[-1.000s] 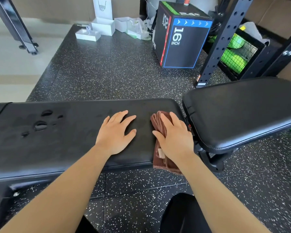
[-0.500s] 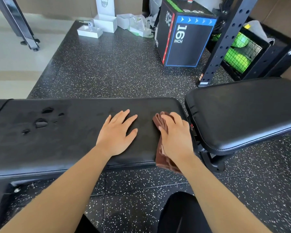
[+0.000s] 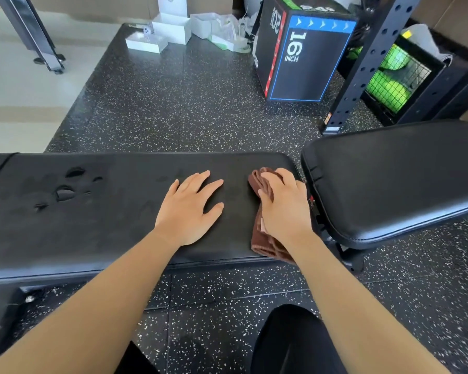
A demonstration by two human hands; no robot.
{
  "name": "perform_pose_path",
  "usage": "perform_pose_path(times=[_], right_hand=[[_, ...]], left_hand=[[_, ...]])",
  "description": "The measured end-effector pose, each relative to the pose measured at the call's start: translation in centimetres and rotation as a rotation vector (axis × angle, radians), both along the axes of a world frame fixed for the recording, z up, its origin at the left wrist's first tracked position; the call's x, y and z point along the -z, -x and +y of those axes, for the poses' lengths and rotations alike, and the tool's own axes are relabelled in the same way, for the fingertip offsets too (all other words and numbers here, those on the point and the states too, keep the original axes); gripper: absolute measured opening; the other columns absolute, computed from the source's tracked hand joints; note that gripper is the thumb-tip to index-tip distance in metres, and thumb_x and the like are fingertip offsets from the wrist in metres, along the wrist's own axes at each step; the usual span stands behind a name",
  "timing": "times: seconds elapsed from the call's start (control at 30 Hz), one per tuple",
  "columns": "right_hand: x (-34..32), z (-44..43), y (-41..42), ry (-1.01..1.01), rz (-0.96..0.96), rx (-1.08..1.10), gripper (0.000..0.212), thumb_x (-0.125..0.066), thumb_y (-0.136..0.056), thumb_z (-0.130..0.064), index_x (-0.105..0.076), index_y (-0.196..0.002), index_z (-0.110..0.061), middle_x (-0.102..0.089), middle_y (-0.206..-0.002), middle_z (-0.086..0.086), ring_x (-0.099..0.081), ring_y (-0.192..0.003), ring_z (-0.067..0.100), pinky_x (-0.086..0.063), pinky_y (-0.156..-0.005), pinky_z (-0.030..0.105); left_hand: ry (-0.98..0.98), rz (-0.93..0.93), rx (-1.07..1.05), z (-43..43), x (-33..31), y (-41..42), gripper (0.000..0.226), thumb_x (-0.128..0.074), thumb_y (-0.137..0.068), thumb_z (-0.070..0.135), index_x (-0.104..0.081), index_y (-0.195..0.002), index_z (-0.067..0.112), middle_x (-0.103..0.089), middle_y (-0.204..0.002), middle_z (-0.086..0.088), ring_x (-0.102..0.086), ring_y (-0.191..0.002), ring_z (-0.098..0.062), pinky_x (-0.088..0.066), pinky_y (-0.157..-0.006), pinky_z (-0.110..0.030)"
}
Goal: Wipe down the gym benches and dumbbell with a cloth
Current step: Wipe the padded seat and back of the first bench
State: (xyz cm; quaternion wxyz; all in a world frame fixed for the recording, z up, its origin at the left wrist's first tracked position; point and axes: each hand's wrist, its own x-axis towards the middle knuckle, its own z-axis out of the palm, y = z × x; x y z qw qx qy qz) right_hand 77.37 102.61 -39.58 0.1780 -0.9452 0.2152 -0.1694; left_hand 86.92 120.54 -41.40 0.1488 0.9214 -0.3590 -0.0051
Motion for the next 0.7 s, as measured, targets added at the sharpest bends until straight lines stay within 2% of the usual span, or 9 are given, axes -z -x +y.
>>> perform_pose_path(times=[0.23, 0.33, 0.5, 0.6, 0.7], right_hand=[[-1.2, -4.8, -8.2, 0.005, 0.098, 0.028, 0.038, -0.045, -0.095, -0.026, -0.044, -0.133, -0.022, -0.036, -0.140, 0.005, -0.036, -0.117, 0.036, -0.038, -0.097, 0.044], [-1.3, -5.0, -10.0, 0.019, 0.138, -0.012, 0.038, -0.044, -0.096, -0.027, -0.043, -0.133, -0.023, -0.037, -0.139, 0.004, -0.036, -0.117, 0.035, -0.039, -0.097, 0.045], [-1.7, -0.9, -5.8, 0.080, 0.107, -0.172, 0.036, -0.046, -0.094, -0.028, -0.049, -0.129, -0.024, -0.036, -0.142, 0.003, -0.040, -0.115, 0.034, -0.037, -0.098, 0.039], [-0.8, 3.4, -1.3, 0.056, 0.024, -0.269, 0.036, -0.050, -0.091, -0.032, -0.050, -0.127, -0.025, -0.037, -0.141, 0.001, -0.039, -0.116, 0.033, -0.040, -0.098, 0.044], [-0.4, 4.4, -0.4, 0.026, 0.023, -0.216, 0.044, -0.054, -0.088, -0.040, -0.048, -0.130, -0.028, -0.037, -0.142, -0.002, -0.036, -0.119, 0.030, -0.041, -0.097, 0.044]], left_hand=[[0.060, 0.002, -0.015, -0.2, 0.1, -0.2, 0.053, -0.037, -0.088, 0.054, -0.033, -0.139, 0.041, -0.025, -0.152, 0.011, -0.016, -0.140, -0.008, -0.008, -0.117, -0.039], [0.075, 0.007, -0.030, -0.1, 0.0, -0.5, 0.057, -0.041, -0.087, 0.053, -0.033, -0.140, 0.036, -0.026, -0.151, 0.012, -0.018, -0.140, -0.008, -0.008, -0.117, -0.038], [0.213, 0.102, -0.058, 0.5, -1.2, -0.5, 0.058, -0.053, -0.089, 0.036, -0.037, -0.141, 0.017, -0.034, -0.150, 0.001, -0.024, -0.139, -0.014, -0.009, -0.117, -0.038], [0.092, 0.038, -0.172, 2.8, -1.3, -1.3, 0.055, -0.045, -0.093, 0.039, -0.036, -0.142, 0.018, -0.029, -0.152, 0.001, -0.019, -0.142, -0.017, -0.008, -0.116, -0.047], [0.029, 0.047, -0.218, 5.4, -0.9, -1.8, 0.052, -0.038, -0.095, 0.040, -0.032, -0.144, 0.021, -0.024, -0.155, 0.003, -0.016, -0.143, -0.018, -0.008, -0.116, -0.046]])
